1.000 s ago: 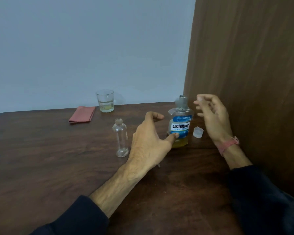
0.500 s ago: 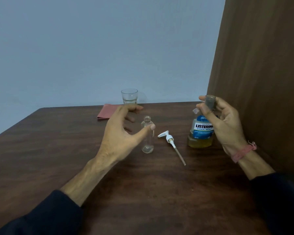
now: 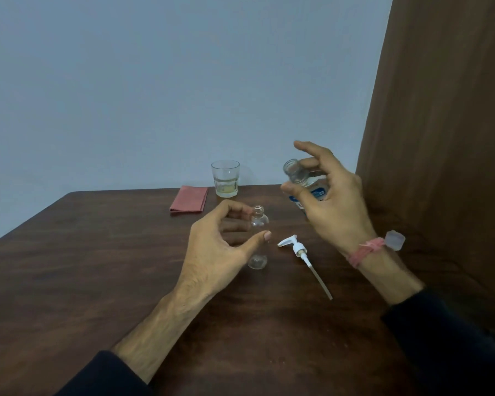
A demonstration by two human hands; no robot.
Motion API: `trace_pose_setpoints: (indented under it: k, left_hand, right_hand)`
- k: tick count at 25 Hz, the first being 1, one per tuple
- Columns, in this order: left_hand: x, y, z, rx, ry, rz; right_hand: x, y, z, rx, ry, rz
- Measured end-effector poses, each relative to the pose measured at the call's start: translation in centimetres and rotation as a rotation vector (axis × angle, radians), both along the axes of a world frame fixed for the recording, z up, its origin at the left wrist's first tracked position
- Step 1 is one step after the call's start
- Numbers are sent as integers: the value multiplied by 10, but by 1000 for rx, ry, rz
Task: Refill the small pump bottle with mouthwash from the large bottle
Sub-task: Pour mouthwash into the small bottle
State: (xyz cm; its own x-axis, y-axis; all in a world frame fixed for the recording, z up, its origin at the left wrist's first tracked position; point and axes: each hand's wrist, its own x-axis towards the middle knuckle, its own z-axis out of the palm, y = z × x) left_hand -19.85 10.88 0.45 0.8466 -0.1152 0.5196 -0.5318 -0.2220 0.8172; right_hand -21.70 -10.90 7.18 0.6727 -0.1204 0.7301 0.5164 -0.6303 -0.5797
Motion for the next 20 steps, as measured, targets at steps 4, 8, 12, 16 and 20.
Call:
trace_pose_setpoints:
  k: [4,8,12,16,20]
  left_hand:
    - [-3,-1,0,-4,12,2]
    - [-4,-4,-1,-25,7,10]
    - [-5,-6,-3,-41,-4,-3]
    - [-5,-7,-4,-74,0,-47]
    - [-9,-9,-3,-54,3,-62]
  right_hand:
    - [11,13,-21,-101,-75,-10]
    - [15,4,-36,-243,-154,-96]
    - [14,-4,-40,-343,-209,-133]
    - [13,-3,-41,-434,-250,-149]
    - [10,-2,-41,-519,-289,-198]
